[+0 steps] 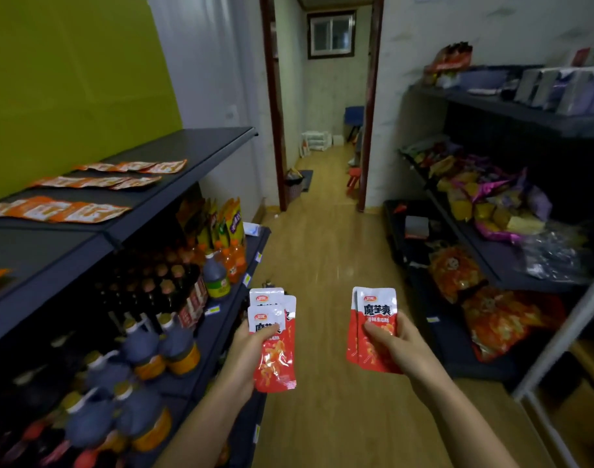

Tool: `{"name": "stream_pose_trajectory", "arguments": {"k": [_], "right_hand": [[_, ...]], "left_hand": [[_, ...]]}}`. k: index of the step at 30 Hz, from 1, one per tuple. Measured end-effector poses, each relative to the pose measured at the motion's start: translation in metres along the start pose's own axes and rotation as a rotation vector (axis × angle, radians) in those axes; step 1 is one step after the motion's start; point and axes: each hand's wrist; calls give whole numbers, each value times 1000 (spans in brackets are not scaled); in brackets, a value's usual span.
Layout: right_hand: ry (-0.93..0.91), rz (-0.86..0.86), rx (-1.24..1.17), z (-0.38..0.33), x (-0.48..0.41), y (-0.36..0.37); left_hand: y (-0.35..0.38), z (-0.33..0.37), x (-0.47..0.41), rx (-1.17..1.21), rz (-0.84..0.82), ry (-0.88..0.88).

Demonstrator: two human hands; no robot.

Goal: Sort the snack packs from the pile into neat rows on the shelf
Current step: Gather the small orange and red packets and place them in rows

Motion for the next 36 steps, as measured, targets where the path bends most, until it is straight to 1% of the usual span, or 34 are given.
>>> {"name": "stream_pose_trajectory", "arguments": {"k": [6,8,11,13,16,20,26,31,34,36], "right_hand": [[43,-199,68,-34,-130,-8],[29,-265,102,-54,-171,-11],[15,-336,84,-74,-227,-13],[42,-362,72,-79,-259,-9],[118,-444,72,-79,-297,6],[125,-539,60,-84,-354,39],[60,-659,9,-108,-436,111],[-62,-710,1,-139,-493,172],[-119,-744,18,-149,-519,208],[-139,-799,30,-154,-532,233]], "left_hand": [[49,45,-97,102,133,36],[68,61,-126,117,160,56],[92,78,-167,122,204,86],[102,84,-191,126,231,95],[108,95,-222,97,255,84],[101,112,-276,67,307,91],[83,159,-362,58,342,194],[55,211,-412,97,386,289],[38,234,-430,110,457,331],[25,246,-439,103,522,366]]}}
Point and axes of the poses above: each hand's wrist, its own x-axis away from the middle knuckle, its own y-axis out of the palm, z = x × y, and after that the axes turned 12 degrees about -x, right-handed
